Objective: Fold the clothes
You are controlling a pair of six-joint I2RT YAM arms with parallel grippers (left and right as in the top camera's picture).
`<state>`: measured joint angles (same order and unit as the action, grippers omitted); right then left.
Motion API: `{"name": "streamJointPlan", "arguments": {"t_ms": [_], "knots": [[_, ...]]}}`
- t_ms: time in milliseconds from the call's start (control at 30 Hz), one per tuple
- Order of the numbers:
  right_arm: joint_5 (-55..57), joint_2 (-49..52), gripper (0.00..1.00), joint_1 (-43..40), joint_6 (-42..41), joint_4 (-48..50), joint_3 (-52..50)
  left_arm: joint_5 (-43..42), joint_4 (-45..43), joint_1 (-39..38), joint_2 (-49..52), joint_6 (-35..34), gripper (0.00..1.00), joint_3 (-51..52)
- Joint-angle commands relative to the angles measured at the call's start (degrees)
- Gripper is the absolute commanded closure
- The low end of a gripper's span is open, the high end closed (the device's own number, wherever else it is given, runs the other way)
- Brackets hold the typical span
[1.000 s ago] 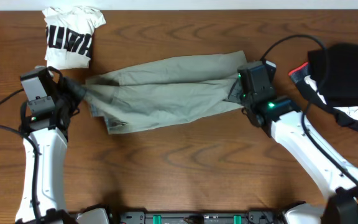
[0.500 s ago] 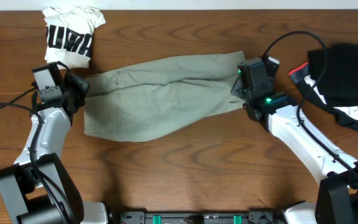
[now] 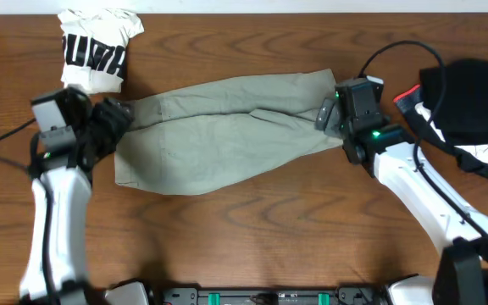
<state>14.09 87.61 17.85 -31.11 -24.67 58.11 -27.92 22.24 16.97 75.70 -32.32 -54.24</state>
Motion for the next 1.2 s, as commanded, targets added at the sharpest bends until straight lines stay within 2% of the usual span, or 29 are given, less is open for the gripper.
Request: {"name": "streamJointPlan", "arguments": {"t_ms": [0, 167, 367, 533, 700, 833, 1000, 1167], "knots": [[-7.9, -5.9, 0.02, -0.7, 1.4, -2.7, 0.9, 1.2, 8.6, 0.0, -6.8, 4.2, 0.35, -0.9], [-15.3, -9.3, 0.01, -0.6, 0.9, -10.7, 0.9, 10.3, 26.1, 0.0, -11.7, 4.2, 0.31, -0.7], [-24.9, -9.3, 0.01, -0.6, 0.7, -15.4, 0.8, 9.4, 31.6, 0.0, -9.9, 4.2, 0.29, 2.3], [-26.5, -9.3, 0.01, -0.6, 0.7, -16.7, 0.8, 5.9, 31.4, -0.1, -6.6, 4.0, 0.28, 4.3], [-26.6, -9.3, 0.01, -0.5, -0.2, -17.5, 0.8, 2.6, 30.7, -0.1, -0.8, 0.7, 0.28, 6.0], [-26.6, -9.3, 0.01, -0.5, -0.1, -17.6, 0.8, -1.5, 26.0, -0.1, 3.3, 0.7, 0.28, 8.7], [-26.5, -9.3, 0.01, -0.5, -0.1, -17.5, 0.8, -1.7, 21.0, -0.1, 6.0, -2.3, 0.28, 11.7], [-26.4, -9.3, 0.01, -0.5, -0.1, -17.0, 0.8, -1.6, 14.9, -0.1, 6.4, -2.3, 0.28, 14.5]]}}
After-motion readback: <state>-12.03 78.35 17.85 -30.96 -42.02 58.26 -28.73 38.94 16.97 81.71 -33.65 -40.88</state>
